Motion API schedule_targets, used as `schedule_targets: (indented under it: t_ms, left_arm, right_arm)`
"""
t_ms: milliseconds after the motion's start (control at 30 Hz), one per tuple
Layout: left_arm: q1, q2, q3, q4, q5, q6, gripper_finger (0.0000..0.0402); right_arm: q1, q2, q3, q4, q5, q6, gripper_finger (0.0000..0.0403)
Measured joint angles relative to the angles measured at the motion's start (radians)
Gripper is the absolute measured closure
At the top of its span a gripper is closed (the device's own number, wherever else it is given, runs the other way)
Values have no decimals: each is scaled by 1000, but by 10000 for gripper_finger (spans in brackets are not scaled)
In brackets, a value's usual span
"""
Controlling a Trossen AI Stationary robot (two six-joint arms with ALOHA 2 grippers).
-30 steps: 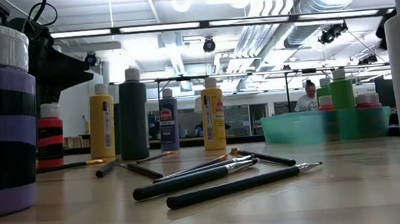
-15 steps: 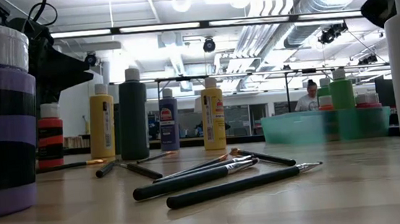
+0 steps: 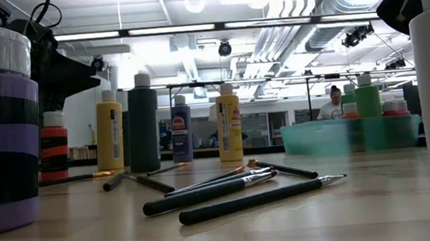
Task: Pick & Place Paint Supplies
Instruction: Put the big white paint bottle into the green bin
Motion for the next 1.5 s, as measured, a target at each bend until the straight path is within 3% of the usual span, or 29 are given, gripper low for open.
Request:
schedule_targets:
  t_ms: [167, 333, 567, 767, 900, 1167, 1500]
  left_arm:
    - [0, 0, 0, 0, 0, 0, 250]
    - [0, 0, 0, 0, 0, 0, 250]
    - [0, 0, 0, 0, 0, 0, 250]
    - [0, 0, 0, 0, 0, 0, 250]
    - [0, 0, 0, 0, 0, 0, 250]
    - [0, 0, 0, 0, 0, 0, 250]
    - [0, 0, 0, 0, 0, 0, 250]
  right_arm:
    - [-1, -1, 0, -11, 4, -5, 287]
    - [0, -1, 0, -18, 2, 2, 288]
    - [-29, 1, 3, 2, 98, -4, 289]
    - [-113, 1, 83, 13, 193, -43, 289]
    - [-216, 1, 157, 9, 256, -124, 289]
    - [-531, 0, 268, 7, 264, -275, 289]
    - [-899, -1, 295, -72, 270, -292, 289]
